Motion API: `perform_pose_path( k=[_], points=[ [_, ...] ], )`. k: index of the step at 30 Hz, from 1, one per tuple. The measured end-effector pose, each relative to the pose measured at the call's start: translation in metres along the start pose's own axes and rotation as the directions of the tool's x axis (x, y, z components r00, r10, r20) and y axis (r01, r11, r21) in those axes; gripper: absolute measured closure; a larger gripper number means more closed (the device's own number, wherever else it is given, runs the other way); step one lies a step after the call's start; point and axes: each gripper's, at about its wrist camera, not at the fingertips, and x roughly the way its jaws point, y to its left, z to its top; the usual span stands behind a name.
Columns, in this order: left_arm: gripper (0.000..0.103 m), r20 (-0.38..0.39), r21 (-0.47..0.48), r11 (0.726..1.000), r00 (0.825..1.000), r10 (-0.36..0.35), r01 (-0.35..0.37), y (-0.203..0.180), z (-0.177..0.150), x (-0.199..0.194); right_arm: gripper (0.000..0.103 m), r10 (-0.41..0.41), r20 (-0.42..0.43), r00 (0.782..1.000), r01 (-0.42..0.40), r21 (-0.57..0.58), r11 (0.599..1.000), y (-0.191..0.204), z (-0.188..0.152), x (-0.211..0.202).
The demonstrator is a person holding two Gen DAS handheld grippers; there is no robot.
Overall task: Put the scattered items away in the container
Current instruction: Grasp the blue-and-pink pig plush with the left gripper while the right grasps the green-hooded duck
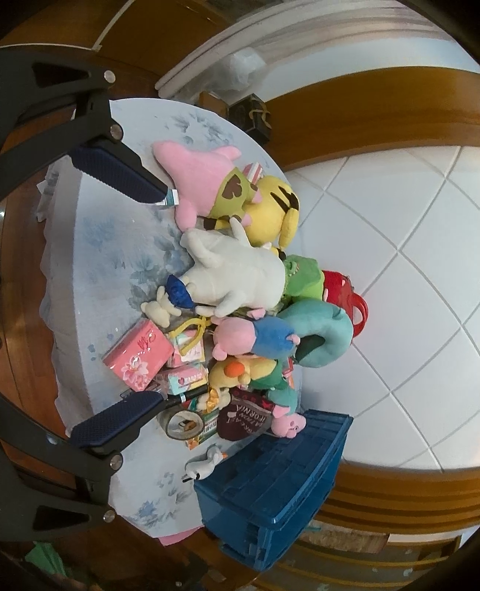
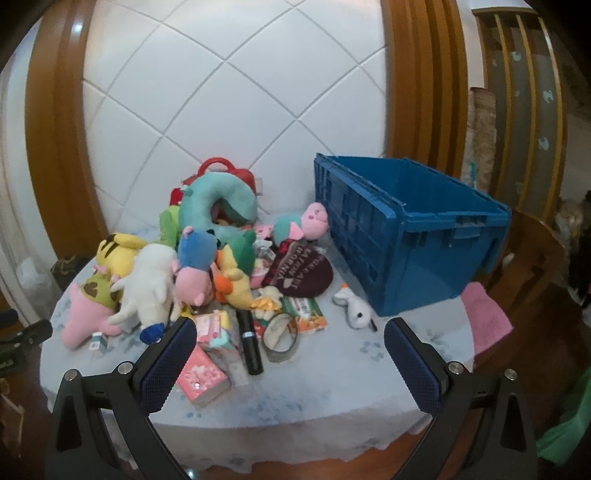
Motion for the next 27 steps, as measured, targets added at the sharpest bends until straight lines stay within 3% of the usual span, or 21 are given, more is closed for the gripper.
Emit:
perform_pose_path(
  k=[4, 7, 11, 15, 25, 27],
  points=[
    [0.000, -0.004, -0.035, 0.998, 0.998, 0.061, -0.061, 0.015, -0.002, 0.010, 0.000, 0.003, 0.116, 0.993, -0.002, -0.015, 1.000, -0.002, 0.000, -0.010],
    [0.000, -0.030, -0.063, 0.992, 0.994, 0.104, -0.105, 0.028, -0.007, 0.023, 0.000, -0.037, 0.133, 0.990, 0.040, -0.016, 0.999, -0.005, 0.000, 0.005],
    [0.000, -0.082, -0.078, 0.987, 0.988, 0.133, -0.139, 0.044, -0.017, 0.048, 0.000, 0.018, -0.010, 1.000, -0.018, -0.025, 1.000, -0.003, -0.004, 0.059],
    [0.000, -0.137, -0.092, 0.982, 0.979, 0.153, -0.167, 0.059, -0.015, 0.082, 0.000, 0.071, -0.078, 0.994, -0.074, -0.029, 0.997, 0.013, -0.008, 0.098],
    [0.000, -0.140, -0.039, 0.996, 0.987, 0.074, -0.080, 0.073, 0.040, 0.171, 0.001, 0.119, -0.183, 0.976, -0.120, 0.002, 0.993, 0.063, 0.022, 0.188],
    [0.000, -0.134, -0.020, 0.997, 0.989, 0.066, -0.069, 0.074, 0.054, 0.190, 0.011, 0.122, -0.187, 0.975, -0.124, -0.002, 0.992, 0.076, 0.032, 0.204]
  ],
)
